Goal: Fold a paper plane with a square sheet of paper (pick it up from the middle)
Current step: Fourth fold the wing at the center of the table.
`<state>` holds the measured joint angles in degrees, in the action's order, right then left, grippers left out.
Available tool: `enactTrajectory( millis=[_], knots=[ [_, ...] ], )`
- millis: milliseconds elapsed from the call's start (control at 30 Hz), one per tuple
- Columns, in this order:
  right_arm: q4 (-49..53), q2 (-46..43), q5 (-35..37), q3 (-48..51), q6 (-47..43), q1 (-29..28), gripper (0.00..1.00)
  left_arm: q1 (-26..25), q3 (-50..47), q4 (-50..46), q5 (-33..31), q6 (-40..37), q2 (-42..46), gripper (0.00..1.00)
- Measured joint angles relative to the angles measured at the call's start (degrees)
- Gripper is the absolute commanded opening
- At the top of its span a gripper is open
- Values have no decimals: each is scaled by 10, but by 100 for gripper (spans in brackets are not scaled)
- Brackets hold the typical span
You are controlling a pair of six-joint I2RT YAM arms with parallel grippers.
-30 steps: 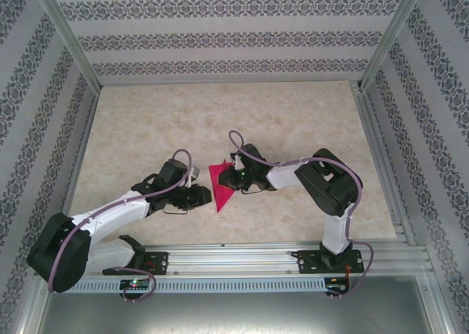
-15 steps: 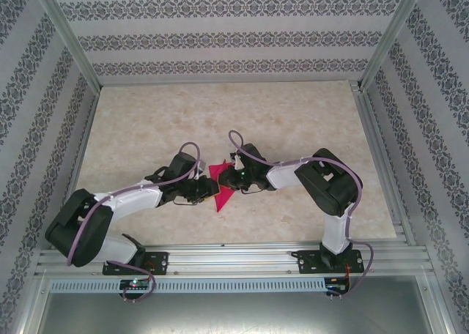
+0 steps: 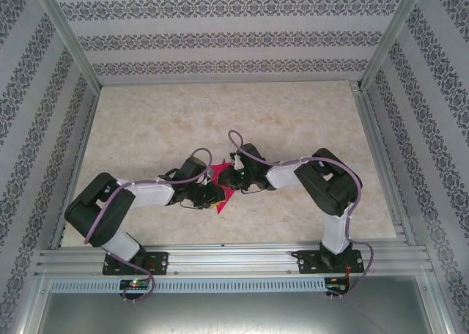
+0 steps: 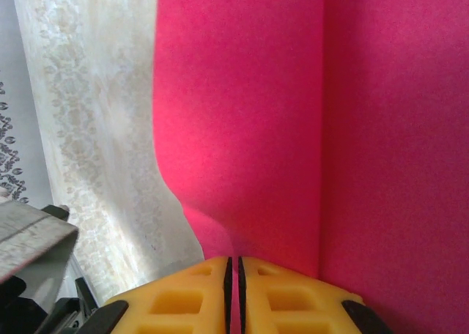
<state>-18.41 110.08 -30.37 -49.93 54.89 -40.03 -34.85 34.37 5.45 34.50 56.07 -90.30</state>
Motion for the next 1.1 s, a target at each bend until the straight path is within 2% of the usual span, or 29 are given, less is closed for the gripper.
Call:
enactTrajectory(
  millis=[333, 567, 700, 833, 1100],
  knots=[
    [0, 3, -4, -2, 0, 0, 13, -9, -34, 32, -6, 2, 15, 23],
    [0, 3, -5, -4, 0, 0, 13, -16, -30, -49, -37, -5, 84, 24],
    [0, 3, -5, -4, 3, 0, 13, -15, -20, -73, -55, -12, 109, 29],
    [-1, 3, -5, -4, 8, 0, 13, -16, -12, -96, -75, -21, 113, 30],
    [0, 4, -5, -5, 9, 0, 14, -16, 7, -111, -93, -28, 78, 26]
  ],
)
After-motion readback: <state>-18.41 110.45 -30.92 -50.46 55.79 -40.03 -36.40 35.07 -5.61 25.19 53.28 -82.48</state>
